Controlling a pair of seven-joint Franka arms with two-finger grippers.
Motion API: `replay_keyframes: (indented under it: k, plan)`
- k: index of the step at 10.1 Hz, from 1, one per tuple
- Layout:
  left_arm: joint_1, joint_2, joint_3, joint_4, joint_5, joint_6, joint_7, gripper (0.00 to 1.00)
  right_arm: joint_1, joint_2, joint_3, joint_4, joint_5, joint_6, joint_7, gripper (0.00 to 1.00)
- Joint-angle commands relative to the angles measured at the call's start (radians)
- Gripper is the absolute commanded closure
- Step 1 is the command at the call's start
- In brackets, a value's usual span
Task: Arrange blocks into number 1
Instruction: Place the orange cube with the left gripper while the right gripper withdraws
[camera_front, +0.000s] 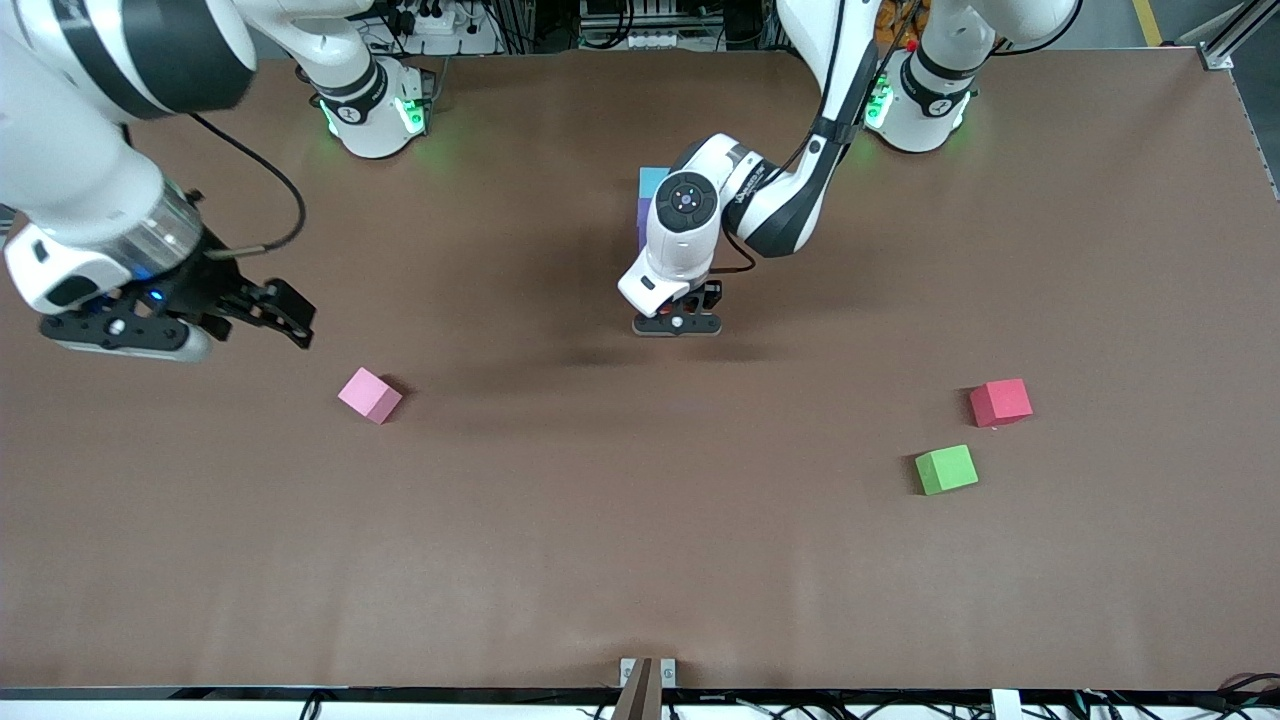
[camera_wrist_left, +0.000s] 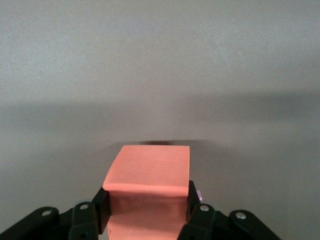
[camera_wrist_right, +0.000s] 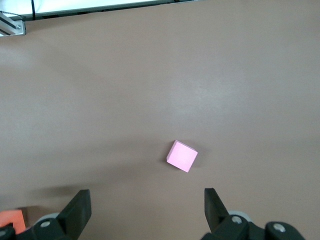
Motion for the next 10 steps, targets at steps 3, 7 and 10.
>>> replay_keyframes:
  k: [3,7,10]
  plan:
    - [-0.02,0.037,0.022,0.052,-0.039,-0.021,0.034,1.0,-0.065,-0.053,0.029,0.017,-0.003,-0.077,-0.077,0.0]
    - [-0.023,0.063,0.02,0.068,-0.052,-0.02,0.034,1.0,-0.077,-0.058,0.0,0.031,-0.002,-0.097,-0.084,0.0]
    - [-0.037,0.064,0.02,0.068,-0.055,-0.02,0.033,1.0,-0.078,-0.06,-0.056,0.057,0.0,-0.096,-0.211,0.0]
